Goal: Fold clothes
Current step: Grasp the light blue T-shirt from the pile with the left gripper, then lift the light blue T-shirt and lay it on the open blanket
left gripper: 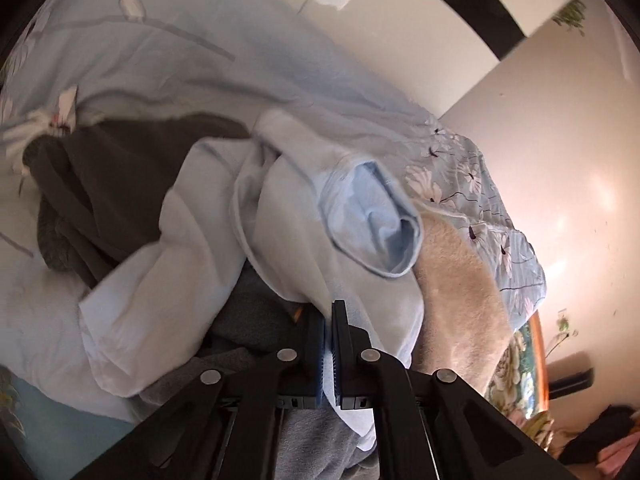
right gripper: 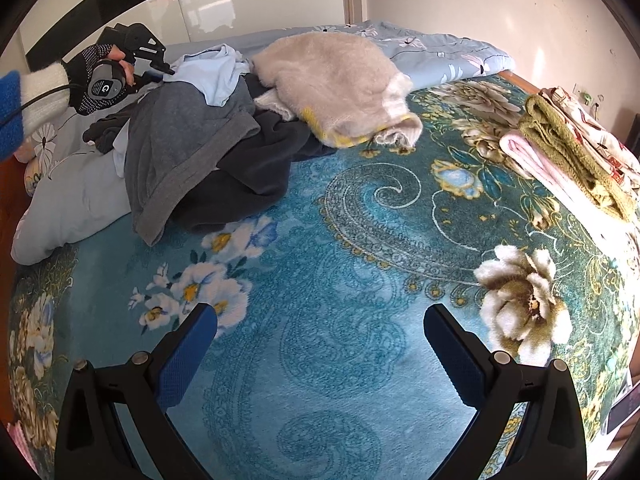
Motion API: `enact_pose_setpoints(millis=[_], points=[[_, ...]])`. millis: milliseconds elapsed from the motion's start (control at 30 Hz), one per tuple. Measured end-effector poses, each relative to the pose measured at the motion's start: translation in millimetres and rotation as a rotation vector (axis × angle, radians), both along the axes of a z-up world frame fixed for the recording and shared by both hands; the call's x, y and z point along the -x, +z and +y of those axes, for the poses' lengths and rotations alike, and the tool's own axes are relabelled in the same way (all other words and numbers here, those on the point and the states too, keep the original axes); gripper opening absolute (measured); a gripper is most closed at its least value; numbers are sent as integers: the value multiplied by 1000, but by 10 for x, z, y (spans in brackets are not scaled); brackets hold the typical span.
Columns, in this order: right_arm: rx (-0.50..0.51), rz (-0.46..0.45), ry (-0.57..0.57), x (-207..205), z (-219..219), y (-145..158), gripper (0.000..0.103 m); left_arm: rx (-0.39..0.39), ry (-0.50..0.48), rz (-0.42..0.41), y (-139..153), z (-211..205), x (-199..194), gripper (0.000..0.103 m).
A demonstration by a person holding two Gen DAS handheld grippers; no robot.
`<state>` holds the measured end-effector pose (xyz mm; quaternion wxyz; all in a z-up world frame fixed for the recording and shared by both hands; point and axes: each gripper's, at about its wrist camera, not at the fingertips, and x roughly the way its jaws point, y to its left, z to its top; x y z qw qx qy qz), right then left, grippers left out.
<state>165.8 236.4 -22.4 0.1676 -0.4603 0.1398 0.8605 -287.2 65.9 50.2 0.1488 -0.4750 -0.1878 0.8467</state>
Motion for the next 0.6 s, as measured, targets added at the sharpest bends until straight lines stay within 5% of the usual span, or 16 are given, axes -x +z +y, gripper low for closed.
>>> enact_pose_setpoints(millis=[133, 400, 600], points=[[16, 15, -13, -58, 31, -4, 103, 73, -182, 273, 764, 202, -328, 3], [56, 86, -72, -149, 171, 131, 103, -126, -649, 769, 2636, 513, -1908, 3], [69, 186, -171, -407, 400, 375, 103, -362, -888, 914, 3499, 452, -3089, 3]])
